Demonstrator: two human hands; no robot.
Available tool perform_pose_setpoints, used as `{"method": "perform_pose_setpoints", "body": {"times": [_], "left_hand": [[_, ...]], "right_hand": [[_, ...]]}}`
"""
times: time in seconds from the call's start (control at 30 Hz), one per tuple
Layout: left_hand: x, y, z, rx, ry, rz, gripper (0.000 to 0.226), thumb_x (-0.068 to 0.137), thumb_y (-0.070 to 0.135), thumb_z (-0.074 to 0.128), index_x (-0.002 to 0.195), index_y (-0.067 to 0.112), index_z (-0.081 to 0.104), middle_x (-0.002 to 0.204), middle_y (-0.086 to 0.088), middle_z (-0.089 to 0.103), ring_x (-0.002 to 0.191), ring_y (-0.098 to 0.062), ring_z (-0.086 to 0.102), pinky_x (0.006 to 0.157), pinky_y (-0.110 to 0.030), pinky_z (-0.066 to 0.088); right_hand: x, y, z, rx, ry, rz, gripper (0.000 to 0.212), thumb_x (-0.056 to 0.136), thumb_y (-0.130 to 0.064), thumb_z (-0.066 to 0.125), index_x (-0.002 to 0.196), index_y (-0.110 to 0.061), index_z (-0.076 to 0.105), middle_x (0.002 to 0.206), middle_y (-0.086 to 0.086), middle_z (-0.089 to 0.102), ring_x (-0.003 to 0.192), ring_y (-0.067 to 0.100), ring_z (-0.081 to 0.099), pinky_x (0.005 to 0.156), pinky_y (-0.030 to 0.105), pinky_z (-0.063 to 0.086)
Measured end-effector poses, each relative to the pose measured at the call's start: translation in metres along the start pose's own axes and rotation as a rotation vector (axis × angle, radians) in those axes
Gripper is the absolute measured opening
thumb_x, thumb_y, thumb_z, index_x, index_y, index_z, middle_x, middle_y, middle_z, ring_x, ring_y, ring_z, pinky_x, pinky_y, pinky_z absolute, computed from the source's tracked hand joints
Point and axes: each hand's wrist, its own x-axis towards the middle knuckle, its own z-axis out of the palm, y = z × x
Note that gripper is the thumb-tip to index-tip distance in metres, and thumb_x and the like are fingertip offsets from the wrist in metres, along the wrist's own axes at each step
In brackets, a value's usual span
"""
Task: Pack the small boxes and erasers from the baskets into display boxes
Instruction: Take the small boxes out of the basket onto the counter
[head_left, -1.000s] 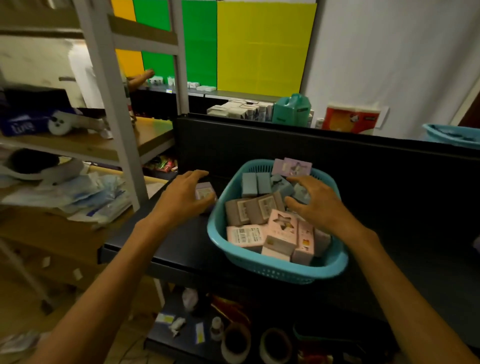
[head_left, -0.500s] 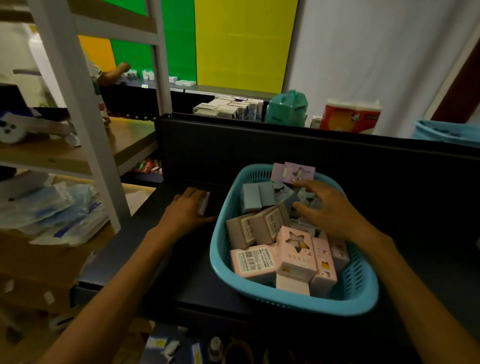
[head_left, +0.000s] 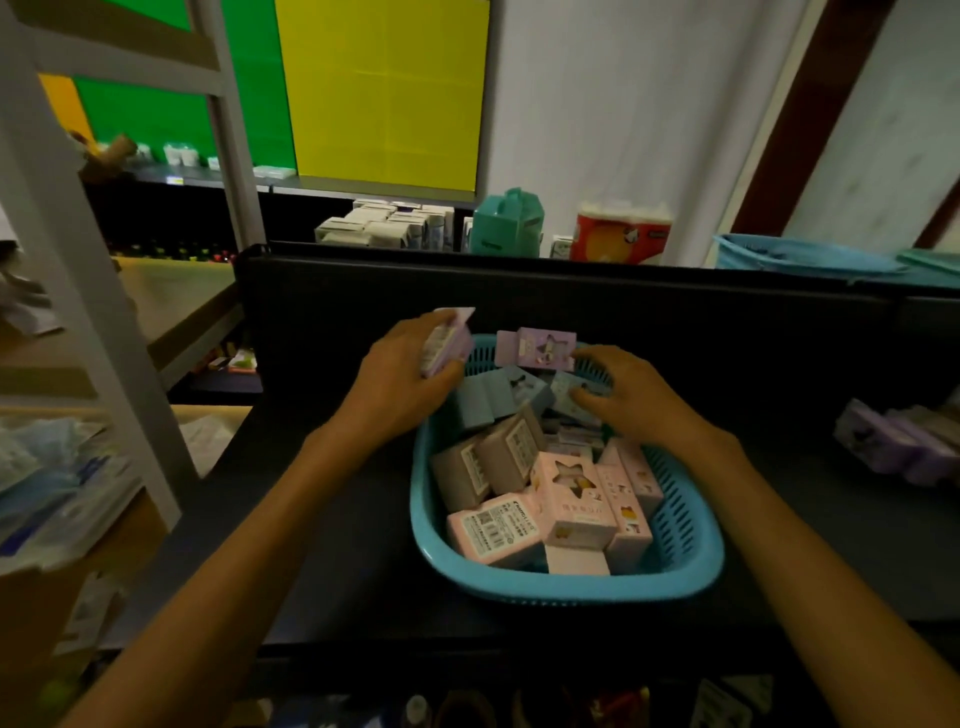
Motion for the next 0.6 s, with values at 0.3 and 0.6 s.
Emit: {"method": "perform_pose_setpoints", "body": {"times": [0.3,0.6], "left_hand": [[0.025,0.023,0.033,0.240,-0.151,-0.036,0.068,0.083,0.051,0.059,0.141,0.046,0.023,0.137,-0.002,0.039,0.113,-0.025,0.051,0.090,-0.042,0.049],[0.022,0.025,0.033,0.247,-0.250,-0.106,0.110,0.057,0.046,0.084,0.138,0.055,0.011,0.127,-0.002,0.043,0.112,-0.025,0.049,0.093,-0.045,0.047]], "right_hand": [[0.028,0.019,-0.002,-0.059,-0.046,0.059,0.063,0.086,-0.030,0.067,0.140,-0.023,0.037,0.140,0.005,0.042,0.125,0.022,0.041,0.100,0.034,0.038],[0.021,0.023,-0.002,-0.328,-0.203,-0.027,0.074,0.078,-0.050,0.067,0.140,-0.027,0.034,0.135,0.005,0.051,0.117,0.027,0.049,0.096,0.030,0.037]]}}
